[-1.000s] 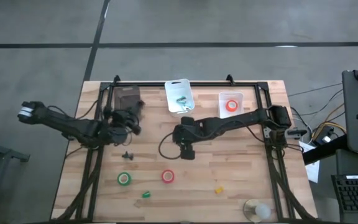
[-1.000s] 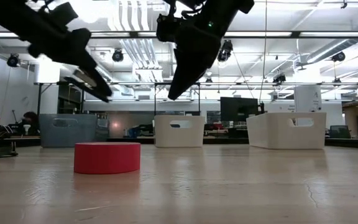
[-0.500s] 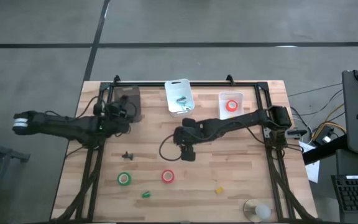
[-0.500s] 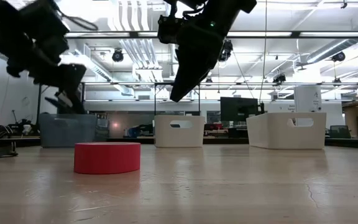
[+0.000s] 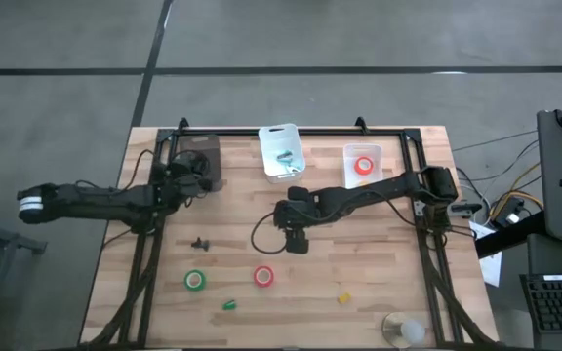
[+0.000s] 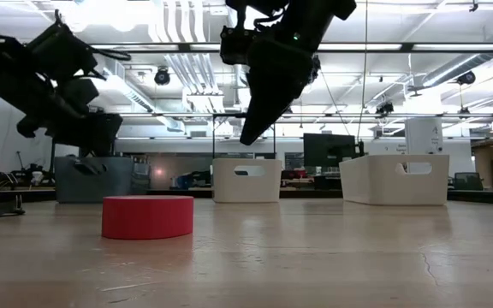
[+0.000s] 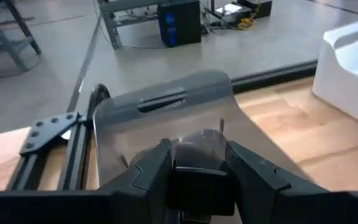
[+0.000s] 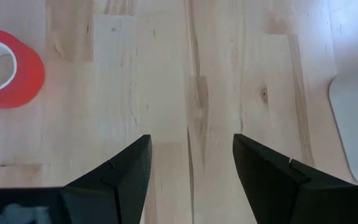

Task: Pick and place Stapler, Stapler remover, tape
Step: Put the black stapler into the black bin, then put the red tape into the right white bin

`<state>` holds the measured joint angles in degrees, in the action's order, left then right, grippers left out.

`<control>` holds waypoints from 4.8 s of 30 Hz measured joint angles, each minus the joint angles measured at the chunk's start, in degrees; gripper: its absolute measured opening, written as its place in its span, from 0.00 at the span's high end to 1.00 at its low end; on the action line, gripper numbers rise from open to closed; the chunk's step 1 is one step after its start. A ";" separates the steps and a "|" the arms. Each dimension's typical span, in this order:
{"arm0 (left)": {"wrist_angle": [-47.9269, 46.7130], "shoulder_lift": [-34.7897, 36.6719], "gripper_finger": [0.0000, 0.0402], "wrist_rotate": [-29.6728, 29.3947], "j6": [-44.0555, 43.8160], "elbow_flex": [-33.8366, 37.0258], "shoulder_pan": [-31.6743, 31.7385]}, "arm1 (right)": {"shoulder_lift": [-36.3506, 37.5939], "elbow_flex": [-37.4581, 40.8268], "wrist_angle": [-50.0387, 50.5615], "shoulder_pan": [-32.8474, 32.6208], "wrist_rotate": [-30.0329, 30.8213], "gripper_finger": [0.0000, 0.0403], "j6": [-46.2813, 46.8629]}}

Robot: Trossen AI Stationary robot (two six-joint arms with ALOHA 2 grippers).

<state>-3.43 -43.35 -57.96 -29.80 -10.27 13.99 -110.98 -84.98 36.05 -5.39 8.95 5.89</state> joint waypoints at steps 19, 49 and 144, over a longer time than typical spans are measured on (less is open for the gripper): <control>2.59 0.53 0.45 6.58 2.18 -1.61 -0.02 | 0.00 1.21 4.40 -0.35 -3.35 0.45 2.46; 24.57 -12.77 0.44 33.49 -1.47 -10.21 -34.01 | 2.23 2.23 8.01 -10.96 -1.26 0.46 7.16; 9.79 -52.11 0.85 -6.61 26.49 -51.60 -39.57 | 34.14 51.27 -67.26 -17.28 16.82 0.42 24.57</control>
<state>6.35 -95.46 -64.57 -3.31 -61.87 -25.58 -76.84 -33.71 -31.21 -22.67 25.77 30.47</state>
